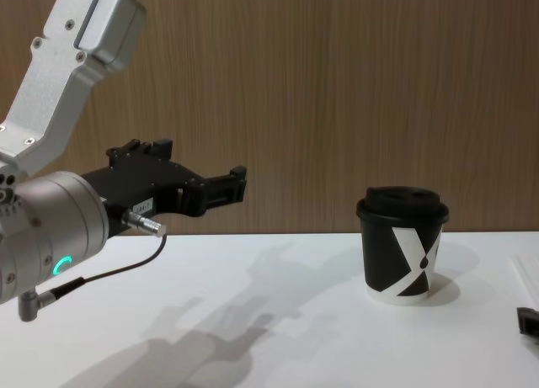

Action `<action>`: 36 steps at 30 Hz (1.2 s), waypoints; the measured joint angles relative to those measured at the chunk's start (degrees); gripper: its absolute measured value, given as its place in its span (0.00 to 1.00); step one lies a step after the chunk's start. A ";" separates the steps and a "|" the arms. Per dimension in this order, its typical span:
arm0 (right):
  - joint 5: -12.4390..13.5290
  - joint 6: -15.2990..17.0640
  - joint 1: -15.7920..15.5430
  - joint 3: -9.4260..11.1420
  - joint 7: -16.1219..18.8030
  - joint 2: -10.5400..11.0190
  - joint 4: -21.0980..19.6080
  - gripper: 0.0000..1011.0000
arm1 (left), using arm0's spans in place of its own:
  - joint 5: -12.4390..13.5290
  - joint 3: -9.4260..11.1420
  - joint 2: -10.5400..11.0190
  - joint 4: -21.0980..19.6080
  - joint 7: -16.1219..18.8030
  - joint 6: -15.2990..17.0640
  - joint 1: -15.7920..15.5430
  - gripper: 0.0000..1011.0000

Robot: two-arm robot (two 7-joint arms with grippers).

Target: Pick up the straw with one hand, pass it to the other hand, and insert it into the cup.

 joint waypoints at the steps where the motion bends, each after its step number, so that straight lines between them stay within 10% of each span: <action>1: -0.01 0.01 0.00 0.00 0.00 0.00 0.00 0.54 | 0.00 0.00 0.00 0.00 0.00 0.00 0.00 0.99; 17: -0.12 0.15 0.00 -0.02 0.04 0.03 -0.09 0.04 | 0.00 0.00 0.00 0.00 0.00 0.00 0.00 0.99; 36: -0.71 -0.85 -0.14 0.10 0.03 0.20 -0.23 0.00 | 0.00 0.00 0.00 0.00 0.00 0.00 0.00 0.99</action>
